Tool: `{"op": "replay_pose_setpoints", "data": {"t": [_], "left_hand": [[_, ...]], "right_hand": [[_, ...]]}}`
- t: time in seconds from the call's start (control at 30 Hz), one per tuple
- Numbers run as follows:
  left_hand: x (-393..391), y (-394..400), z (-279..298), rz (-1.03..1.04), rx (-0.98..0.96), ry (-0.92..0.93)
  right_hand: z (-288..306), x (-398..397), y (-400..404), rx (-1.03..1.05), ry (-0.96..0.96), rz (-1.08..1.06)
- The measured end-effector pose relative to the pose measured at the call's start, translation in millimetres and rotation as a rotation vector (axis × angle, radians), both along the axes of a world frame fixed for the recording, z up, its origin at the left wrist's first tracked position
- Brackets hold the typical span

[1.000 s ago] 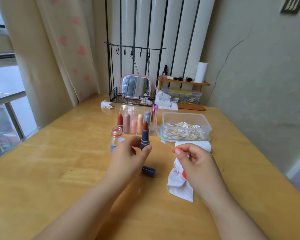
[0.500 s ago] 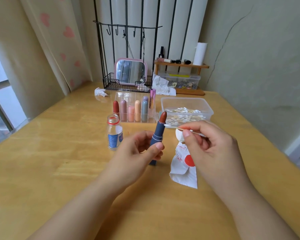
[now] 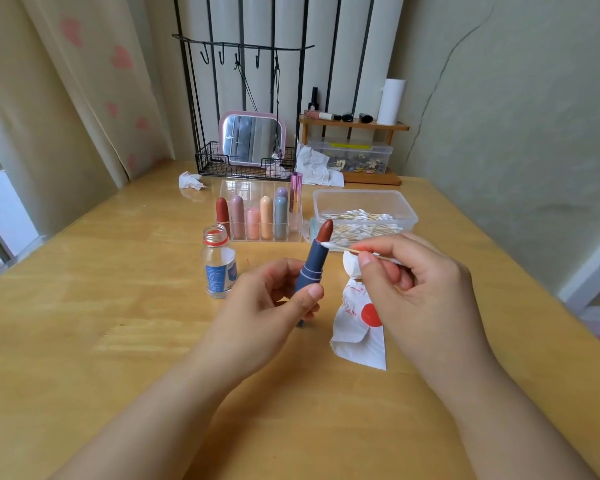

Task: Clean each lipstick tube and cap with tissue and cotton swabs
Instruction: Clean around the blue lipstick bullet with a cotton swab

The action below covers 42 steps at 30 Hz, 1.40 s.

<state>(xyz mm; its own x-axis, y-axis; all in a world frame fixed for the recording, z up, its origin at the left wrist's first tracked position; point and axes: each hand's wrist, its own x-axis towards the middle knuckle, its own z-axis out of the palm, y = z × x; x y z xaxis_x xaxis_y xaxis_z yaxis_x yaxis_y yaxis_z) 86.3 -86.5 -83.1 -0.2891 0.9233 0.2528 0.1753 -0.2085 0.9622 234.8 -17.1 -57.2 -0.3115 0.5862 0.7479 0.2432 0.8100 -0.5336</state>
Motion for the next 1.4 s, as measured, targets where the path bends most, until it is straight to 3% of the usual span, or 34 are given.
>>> {"op": "replay_pose_setpoints", "data": {"t": [1.4], "left_hand": [[4.9, -5.7, 6.5, -0.087, 0.03, -0.008]], "right_hand": [[7.3, 8.9, 6.5, -0.111, 0.08, 0.041]]}}
